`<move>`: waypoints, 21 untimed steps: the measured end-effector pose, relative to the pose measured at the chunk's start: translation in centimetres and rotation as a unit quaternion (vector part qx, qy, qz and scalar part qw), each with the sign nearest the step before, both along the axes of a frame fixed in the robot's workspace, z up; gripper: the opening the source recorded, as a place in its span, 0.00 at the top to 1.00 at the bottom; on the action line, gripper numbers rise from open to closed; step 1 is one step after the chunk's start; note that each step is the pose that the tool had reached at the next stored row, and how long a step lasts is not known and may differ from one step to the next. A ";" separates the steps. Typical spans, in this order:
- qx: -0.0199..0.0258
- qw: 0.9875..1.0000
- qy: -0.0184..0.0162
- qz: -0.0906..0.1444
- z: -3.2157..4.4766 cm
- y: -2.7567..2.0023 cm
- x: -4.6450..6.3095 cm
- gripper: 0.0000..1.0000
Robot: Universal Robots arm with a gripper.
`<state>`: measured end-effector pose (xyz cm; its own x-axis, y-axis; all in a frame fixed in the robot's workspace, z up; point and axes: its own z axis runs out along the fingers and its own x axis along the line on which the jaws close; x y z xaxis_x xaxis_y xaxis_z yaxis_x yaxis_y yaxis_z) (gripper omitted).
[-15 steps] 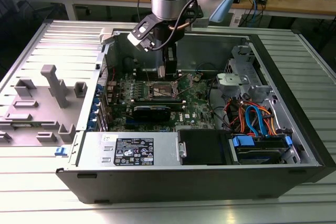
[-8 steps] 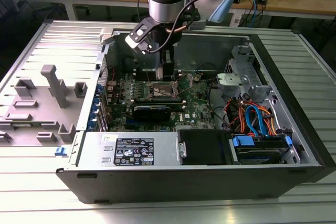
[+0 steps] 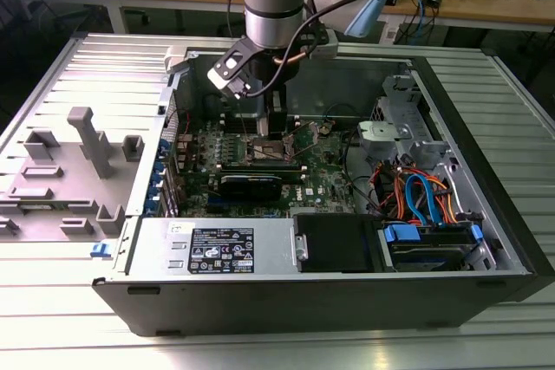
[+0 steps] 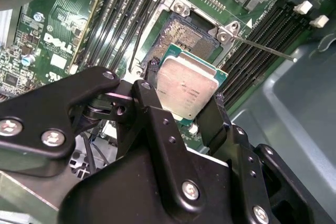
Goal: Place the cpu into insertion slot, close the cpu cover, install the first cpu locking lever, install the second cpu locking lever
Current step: 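Place the cpu into insertion slot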
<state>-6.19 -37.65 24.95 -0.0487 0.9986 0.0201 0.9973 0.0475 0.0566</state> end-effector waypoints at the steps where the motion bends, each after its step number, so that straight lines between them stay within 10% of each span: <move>1: 0.000 1.000 0.000 0.000 0.00 0.00 0.0 0.45; 21: -0.002 1.000 0.000 0.000 -0.77 0.04 0.0 0.45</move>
<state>-6.20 -37.61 24.19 -0.0479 0.9987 0.0156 0.9973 0.0469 0.0564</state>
